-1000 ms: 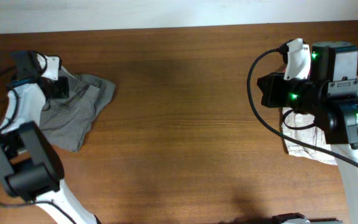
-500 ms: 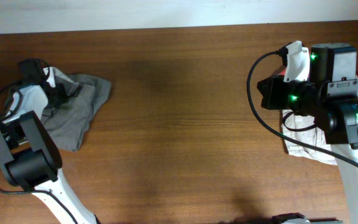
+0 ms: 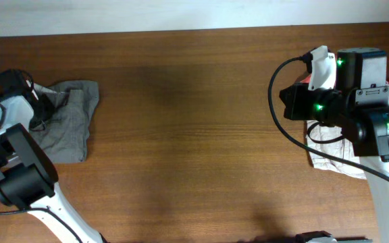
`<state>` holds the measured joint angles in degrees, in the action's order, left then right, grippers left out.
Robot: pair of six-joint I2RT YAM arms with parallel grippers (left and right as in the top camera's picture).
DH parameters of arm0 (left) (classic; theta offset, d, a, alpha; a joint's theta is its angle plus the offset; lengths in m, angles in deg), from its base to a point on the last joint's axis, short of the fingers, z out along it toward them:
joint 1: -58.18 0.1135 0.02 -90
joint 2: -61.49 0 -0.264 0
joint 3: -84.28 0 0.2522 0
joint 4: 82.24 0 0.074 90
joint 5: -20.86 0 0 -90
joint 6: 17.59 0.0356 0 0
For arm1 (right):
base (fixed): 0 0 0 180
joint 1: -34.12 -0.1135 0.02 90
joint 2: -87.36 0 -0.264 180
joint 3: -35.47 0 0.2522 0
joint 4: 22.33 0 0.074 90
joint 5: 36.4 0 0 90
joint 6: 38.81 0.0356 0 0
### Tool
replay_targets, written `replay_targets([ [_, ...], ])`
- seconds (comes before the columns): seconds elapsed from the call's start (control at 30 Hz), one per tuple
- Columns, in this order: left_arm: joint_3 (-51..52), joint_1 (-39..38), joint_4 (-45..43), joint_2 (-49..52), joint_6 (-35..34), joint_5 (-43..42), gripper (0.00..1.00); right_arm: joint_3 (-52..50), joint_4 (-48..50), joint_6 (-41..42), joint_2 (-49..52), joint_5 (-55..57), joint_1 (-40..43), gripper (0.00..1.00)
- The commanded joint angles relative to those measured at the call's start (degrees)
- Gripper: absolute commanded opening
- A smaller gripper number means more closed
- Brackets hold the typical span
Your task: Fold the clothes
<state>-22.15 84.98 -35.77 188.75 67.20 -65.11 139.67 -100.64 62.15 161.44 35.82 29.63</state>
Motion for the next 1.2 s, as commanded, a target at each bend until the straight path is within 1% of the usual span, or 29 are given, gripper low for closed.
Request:
replay_targets([
  [0.0,-7.9,-0.4,9.5,2.8,5.0,-1.9,0.19,0.5,0.0,0.5,-0.1,0.5,0.0,0.04],
  [0.07,-13.1,-0.6,15.7,2.5,5.0,-4.5,0.19,0.5,0.0,1.1,-0.1,0.5,0.0,0.04],
  [0.17,-23.0,-0.6,26.6,1.6,5.1,-11.8,0.2,0.5,0.4,1.0,-0.1,0.5,0.0,0.04],
  [0.23,-28.8,-0.7,32.9,0.2,6.8,-14.9,0.19,0.6,1.4,-2.0,-0.2,0.5,0.0,0.04],
  [0.27,-31.5,-1.0,35.9,-1.1,8.4,-16.3,0.17,0.6,1.8,-3.2,-0.5,0.5,0.0,0.04],
  [0.4,-36.7,-2.9,42.4,-9.0,12.0,-16.7,0.16,0.7,4.9,-6.1,-3.4,1.3,0.1,0.05],
  [0.53,-36.8,-6.0,44.6,-20.3,13.8,-16.7,0.17,0.7,7.5,-6.1,-8.0,7.0,0.1,0.06],
  [0.57,-36.8,-7.0,45.2,-23.2,14.3,-16.6,0.18,0.7,7.8,-6.1,-9.2,8.2,0.1,0.08],
  [0.6,-36.8,-7.9,45.7,-25.5,14.6,-16.3,0.19,0.7,8.1,-6.1,-10.4,9.0,0.1,0.13],
  [0.73,-36.8,-12.2,48.9,-35.5,15.0,-8.9,0.21,0.7,7.8,-6.1,-13.8,9.3,0.1,0.23],
  [0.8,-36.8,-13.8,51.0,-39.1,15.0,-7.0,0.22,0.7,7.5,-6.1,-15.2,9.3,0.1,0.33],
  [0.83,-36.8,-14.4,52.4,-40.9,15.0,-7.3,0.23,0.7,7.4,-6.1,-15.9,9.3,0.1,0.42],
  [0.87,-36.8,-15.2,54.9,-43.6,15.0,-7.6,0.24,0.7,7.3,-6.1,-16.6,9.3,0.1,0.64],
  [0.9,-36.8,-15.5,56.2,-44.9,15.0,-7.6,0.33,0.7,7.2,-6.1,-17.0,9.3,0.1,0.88],
  [0.93,-36.8,-15.5,57.2,-45.9,15.0,-7.6,0.52,0.7,7.1,-6.1,-17.2,9.3,0.1,0.99],
  [0.97,-36.8,-15.5,57.9,-46.7,15.0,-7.6,0.99,0.7,7.0,-6.1,-17.4,9.3,0.1,0.99],
  [1.17,-36.8,-15.5,60.0,-49.6,15.0,-7.6,0.99,0.6,6.0,-6.1,-17.3,9.3,0.1,0.99],
])
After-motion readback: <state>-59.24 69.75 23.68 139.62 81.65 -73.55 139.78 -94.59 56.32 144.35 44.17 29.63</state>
